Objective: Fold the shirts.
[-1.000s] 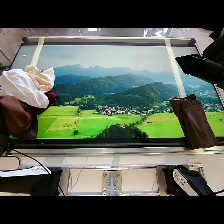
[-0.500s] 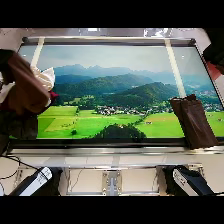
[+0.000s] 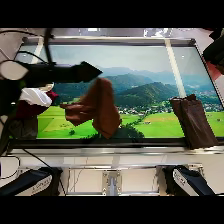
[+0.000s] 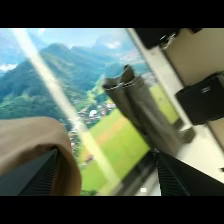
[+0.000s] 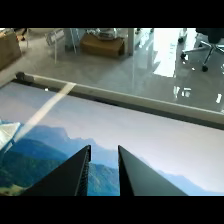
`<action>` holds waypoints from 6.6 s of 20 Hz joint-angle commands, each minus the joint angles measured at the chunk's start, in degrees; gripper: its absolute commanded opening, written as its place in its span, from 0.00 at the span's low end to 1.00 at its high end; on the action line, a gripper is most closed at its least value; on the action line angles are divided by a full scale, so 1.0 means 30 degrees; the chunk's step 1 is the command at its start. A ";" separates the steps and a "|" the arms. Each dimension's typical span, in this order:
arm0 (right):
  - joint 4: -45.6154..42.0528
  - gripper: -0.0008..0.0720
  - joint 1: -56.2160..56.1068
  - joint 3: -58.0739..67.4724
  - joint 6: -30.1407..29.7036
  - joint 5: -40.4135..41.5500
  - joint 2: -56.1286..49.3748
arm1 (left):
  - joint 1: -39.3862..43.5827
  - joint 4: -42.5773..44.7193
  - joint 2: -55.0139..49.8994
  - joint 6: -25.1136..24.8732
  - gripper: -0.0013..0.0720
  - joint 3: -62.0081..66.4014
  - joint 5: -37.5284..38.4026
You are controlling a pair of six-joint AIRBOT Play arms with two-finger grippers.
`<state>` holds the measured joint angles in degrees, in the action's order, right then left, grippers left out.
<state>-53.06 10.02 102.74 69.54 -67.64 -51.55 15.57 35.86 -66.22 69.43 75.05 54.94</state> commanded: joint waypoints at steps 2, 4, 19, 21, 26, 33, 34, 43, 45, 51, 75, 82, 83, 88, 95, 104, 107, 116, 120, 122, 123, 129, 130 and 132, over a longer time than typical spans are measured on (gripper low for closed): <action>-0.5654 0.28 0.0000 0.0073 0.0015 -0.3264 -0.0444 | 0.0044 0.4947 -0.0889 0.0707 0.97 0.0000 -0.4452; -0.6062 0.28 0.0000 -0.0503 0.0328 -0.5450 -0.1151 | -0.2331 0.8728 -0.0954 0.3570 0.97 0.0000 -0.2769; -0.1122 0.57 -1.0557 -1.3340 0.0430 0.3978 -0.9114 | -0.5457 1.0353 -0.1384 0.9537 0.96 -0.8918 -0.2106; -0.3053 0.57 -1.2575 -1.2568 0.0481 0.5085 -1.0142 | -0.4685 1.0520 -0.1581 0.9566 0.96 -0.8976 -0.2630; -0.5843 0.57 -1.3967 -1.0666 0.0656 0.5195 -1.0914 | -0.4532 1.1438 -0.1814 0.9581 0.96 -0.9020 -0.1195; -0.6105 0.57 -1.3974 -1.0375 0.0663 0.5115 -1.1489 | -0.4612 1.2109 -0.1144 0.9573 0.96 -1.1540 -0.0721; -0.5821 0.57 -1.3974 -1.0375 0.0663 0.4896 -1.1650 | -0.4612 1.1715 -0.1144 0.9573 0.96 -1.1934 -0.1056; -0.5399 0.57 -1.3974 -1.0397 0.0656 0.3993 -1.2036 | -0.4022 0.7045 -0.1399 0.8568 0.96 -1.2269 -0.4197; -0.5391 0.57 -1.3974 -1.0397 0.0656 0.4051 -1.2036 | -0.3825 0.6958 -0.1938 0.8575 0.96 -1.2269 -0.4255; -0.5202 0.57 -1.3974 -1.0397 0.0656 0.3963 -1.2043 | -0.2951 0.5843 -0.2980 0.8568 0.60 -1.2247 -0.5391; -0.6572 0.43 -1.3755 -0.8633 -0.0080 0.1443 -1.4979 | -0.2965 0.5450 -0.1880 0.8568 0.03 -1.2218 -0.5814; -0.8131 0.02 -1.3697 -0.4801 0.0408 -0.1151 -1.3136 | -0.5187 0.5472 0.1545 0.6018 0.03 -1.1213 -0.4860; -0.9034 0.02 -1.3697 -0.4138 0.0816 -0.2004 -1.2276 | -0.6215 0.5501 0.2841 0.5595 0.03 -1.0739 -0.4277; -1.1817 0.02 -1.3704 -0.2062 0.2346 -0.4291 -0.6353 | -1.1351 0.5523 0.9005 0.4087 0.03 -0.7584 -0.0619; -1.2590 0.02 -1.3704 0.1151 0.4233 -0.4240 0.0095 | -1.5183 0.5508 1.2400 0.2820 0.03 -0.1902 0.1260; -1.7362 0.02 -1.3566 -0.3730 0.5158 -0.4881 -0.2805 | -0.9173 0.5931 0.4306 0.2419 0.03 -0.2535 0.7089; -1.6925 0.02 -1.1205 -0.6091 0.6688 -0.0954 -0.5391 | -0.6390 1.0185 -0.0415 0.2951 0.03 -0.3104 0.4401; -0.7526 0.75 -0.6317 -0.6222 0.7162 1.2509 -1.2896 | -0.6652 0.5428 -0.9158 0.4524 0.97 0.0816 -0.5646; -0.8794 0.75 -0.5566 -0.4007 0.7111 0.9515 -1.2699 | -0.8225 0.5763 -0.8255 0.4488 0.97 0.4109 -0.5676; -1.0958 0.65 -0.4248 -0.2011 0.6929 0.3876 -1.1999 | -1.0054 0.7453 -0.6645 0.4510 0.97 0.4437 -0.4299; -1.1650 0.65 -0.3337 -0.1530 0.6812 0.1501 -1.1344 | -1.1045 0.8524 -0.5923 0.4532 0.97 0.4422 -0.2922; -0.9894 0.65 0.1020 -0.4881 0.5603 0.0262 -0.4597 | -1.5402 0.8692 -0.2135 0.4568 0.96 -0.2448 0.1537; -0.9260 0.65 0.1326 -0.6579 0.5588 0.1268 -0.3242 | -1.5460 0.7359 -0.1537 0.4546 0.96 -0.4459 0.0860; -0.7898 0.65 0.1727 -1.1132 0.6411 0.4743 -0.0481 | -1.5140 0.5115 -0.0925 0.4269 0.96 -0.7825 -0.1756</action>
<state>-81.91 12.23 81.76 87.24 -61.91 -63.00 -28.58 58.78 -72.75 82.94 64.16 55.00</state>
